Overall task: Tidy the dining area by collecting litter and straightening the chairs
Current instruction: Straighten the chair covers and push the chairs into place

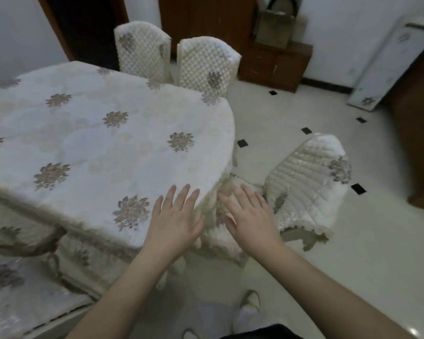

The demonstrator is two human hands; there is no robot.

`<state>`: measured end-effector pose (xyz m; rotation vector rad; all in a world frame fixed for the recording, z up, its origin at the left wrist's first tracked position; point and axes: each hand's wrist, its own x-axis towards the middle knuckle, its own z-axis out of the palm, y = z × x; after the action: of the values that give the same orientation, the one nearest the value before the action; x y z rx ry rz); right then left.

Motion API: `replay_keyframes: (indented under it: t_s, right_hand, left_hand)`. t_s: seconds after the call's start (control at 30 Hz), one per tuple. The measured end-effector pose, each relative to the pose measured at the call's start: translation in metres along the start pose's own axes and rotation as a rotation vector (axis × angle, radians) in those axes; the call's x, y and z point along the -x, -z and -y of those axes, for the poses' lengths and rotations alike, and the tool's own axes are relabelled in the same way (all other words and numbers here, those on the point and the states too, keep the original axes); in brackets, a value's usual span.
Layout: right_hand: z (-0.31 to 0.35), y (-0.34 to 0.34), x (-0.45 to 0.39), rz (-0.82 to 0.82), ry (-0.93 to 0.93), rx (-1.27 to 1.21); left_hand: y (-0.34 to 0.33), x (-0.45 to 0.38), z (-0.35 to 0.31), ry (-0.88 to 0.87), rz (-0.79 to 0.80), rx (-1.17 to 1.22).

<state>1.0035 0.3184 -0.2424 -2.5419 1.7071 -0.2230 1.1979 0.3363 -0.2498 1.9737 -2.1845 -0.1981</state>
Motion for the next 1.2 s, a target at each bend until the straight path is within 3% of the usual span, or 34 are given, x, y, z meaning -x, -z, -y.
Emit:
replay_keyframes:
  t_s: [0.33, 0.67, 0.9, 1.2]
  right_hand:
    - [-0.155, 0.024, 0.05, -0.101, -0.262, 0.004]
    - [-0.331, 0.042, 0.121, -0.083, -0.375, -0.089]
    - [-0.395, 0.051, 0.122, -0.093, -0.36, -0.12]
    - [-0.445, 0.044, 0.07, -0.091, -0.267, -0.104]
  left_hand:
    - [-0.033, -0.062, -0.142, -0.227, 0.051, -0.014]
    - [-0.092, -0.104, -0.315, -0.272, 0.148, 0.001]
    - [-0.101, -0.128, -0.388, -0.273, 0.102, 0.029]
    - [-0.116, -0.19, -0.424, -0.223, 0.033, 0.012]
